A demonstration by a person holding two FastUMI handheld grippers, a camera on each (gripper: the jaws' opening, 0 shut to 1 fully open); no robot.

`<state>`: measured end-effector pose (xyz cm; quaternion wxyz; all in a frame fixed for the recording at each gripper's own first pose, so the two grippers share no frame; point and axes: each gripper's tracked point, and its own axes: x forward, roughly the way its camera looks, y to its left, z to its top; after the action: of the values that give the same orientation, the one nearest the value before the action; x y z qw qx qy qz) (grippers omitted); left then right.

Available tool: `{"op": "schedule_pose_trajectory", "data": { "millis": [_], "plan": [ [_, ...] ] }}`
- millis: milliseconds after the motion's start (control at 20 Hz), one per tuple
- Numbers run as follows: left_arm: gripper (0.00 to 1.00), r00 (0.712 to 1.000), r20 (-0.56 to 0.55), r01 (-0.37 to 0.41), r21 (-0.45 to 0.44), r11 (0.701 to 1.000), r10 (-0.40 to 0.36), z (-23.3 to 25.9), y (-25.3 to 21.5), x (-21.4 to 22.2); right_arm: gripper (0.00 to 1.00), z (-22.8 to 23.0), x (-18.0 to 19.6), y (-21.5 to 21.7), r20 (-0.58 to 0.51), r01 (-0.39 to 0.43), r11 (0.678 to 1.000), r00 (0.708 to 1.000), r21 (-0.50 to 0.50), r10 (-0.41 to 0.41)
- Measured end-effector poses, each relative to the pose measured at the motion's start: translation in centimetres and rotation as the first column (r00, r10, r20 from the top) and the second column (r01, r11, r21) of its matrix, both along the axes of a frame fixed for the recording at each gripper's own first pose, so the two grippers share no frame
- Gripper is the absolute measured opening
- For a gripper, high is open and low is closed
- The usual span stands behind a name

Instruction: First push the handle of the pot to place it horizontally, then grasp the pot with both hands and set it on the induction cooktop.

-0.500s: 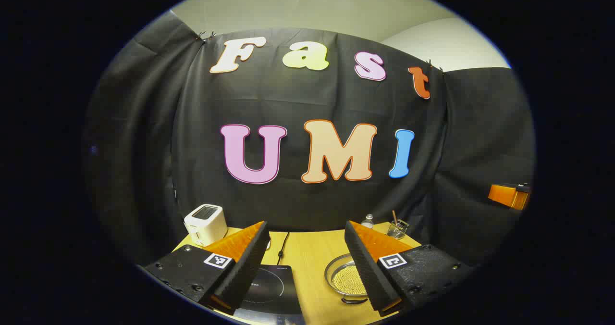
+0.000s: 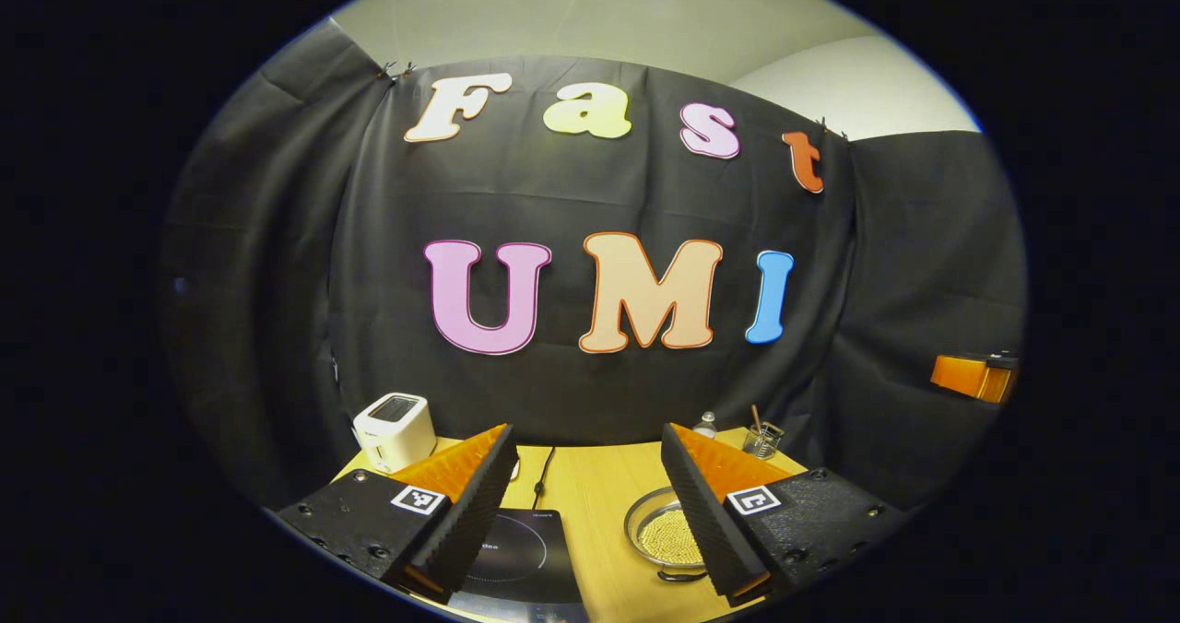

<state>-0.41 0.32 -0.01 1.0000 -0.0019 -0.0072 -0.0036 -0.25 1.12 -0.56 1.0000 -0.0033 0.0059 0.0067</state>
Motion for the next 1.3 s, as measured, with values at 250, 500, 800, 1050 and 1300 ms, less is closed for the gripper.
{"op": "schedule_pose_trajectory", "data": {
  "millis": [250,500,800,1050,1300],
  "plan": [
    [0.92,1.000,0.015,-0.015,0.008,1.000,0.015,0.1,0.5,-0.7,0.98,-1.0,0.0,1.4,-0.024,-0.034,0.999,0.999,0.003,0.034],
    [0.96,0.999,-0.001,-0.050,-0.016,0.999,0.050,-1.0,1.5,-1.9,0.98,-2.0,0.1,2.9,-0.046,-0.080,0.997,0.996,0.011,0.080],
    [0.92,0.991,0.000,-0.130,-0.020,0.991,0.130,-1.5,3.8,-3.0,0.87,-3.0,0.2,4.6,-0.066,-0.148,0.989,0.987,0.014,0.149],
    [0.92,0.983,-0.008,-0.181,-0.015,0.983,0.181,-2.1,4.9,-3.4,0.52,-4.9,1.1,6.7,-0.109,-0.216,0.976,0.970,0.023,0.218],
    [0.92,0.977,-0.019,-0.214,-0.011,0.977,0.214,-2.9,5.4,-3.5,0.12,-7.2,2.0,9.2,-0.160,-0.283,0.959,0.946,0.012,0.281]
  ]
}}
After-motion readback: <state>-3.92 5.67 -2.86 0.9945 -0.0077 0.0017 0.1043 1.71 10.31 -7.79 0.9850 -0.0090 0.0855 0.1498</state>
